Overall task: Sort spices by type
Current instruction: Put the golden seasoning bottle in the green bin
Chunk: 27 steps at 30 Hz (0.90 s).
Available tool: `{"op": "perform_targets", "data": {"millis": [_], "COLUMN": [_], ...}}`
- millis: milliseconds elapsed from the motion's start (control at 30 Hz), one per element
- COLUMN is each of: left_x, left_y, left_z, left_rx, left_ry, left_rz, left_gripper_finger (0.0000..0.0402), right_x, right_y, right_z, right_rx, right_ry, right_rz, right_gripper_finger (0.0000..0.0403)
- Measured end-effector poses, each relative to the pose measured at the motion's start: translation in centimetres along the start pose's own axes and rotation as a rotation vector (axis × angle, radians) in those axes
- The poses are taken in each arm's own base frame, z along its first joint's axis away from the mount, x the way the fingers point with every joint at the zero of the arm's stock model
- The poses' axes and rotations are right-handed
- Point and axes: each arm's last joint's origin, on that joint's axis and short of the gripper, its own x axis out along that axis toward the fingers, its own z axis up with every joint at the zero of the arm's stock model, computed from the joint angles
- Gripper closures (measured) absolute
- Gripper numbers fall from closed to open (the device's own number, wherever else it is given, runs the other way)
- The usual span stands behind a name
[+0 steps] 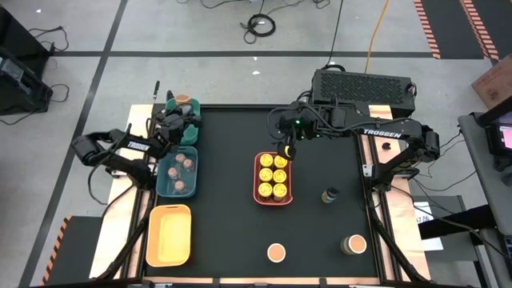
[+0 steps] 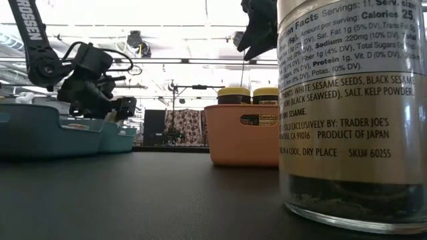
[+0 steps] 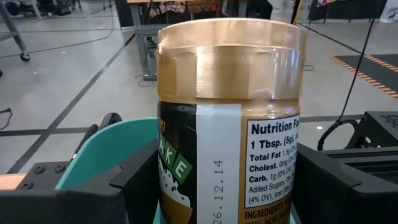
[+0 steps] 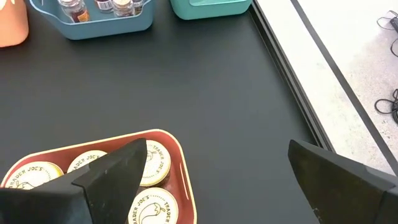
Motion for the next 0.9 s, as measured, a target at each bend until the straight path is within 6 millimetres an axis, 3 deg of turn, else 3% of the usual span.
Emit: {"op": "perform_targets", "data": {"millis": [333,533,900], "left_x": [0.9,1.3,1.3], "left_y": [-0.8,-1.1,-1.1], "left_z": [-0.2,0.2,0.1], "left_rx": [0.016,0.006,0.015], "left_ry": [0.028,0.018,0.027], "left_rz": [-0.021,-0.023,-0.011], "left_gripper_finger": [0.0124,0.0088,0.0095], "right_x": [-0.1,-0.2,-0.2], "right_y": [0.7,1.3,1.7], "right_z": [0.0,-0.1,-0.1], "right_rx": [-0.007,-0.023,-0.03], "right_ry": [-0.001,0.002,0.004], "right_rz": [0.015,0.031,0.038], "right_gripper_finger": [0.0018,0.0018,0.0018]}}
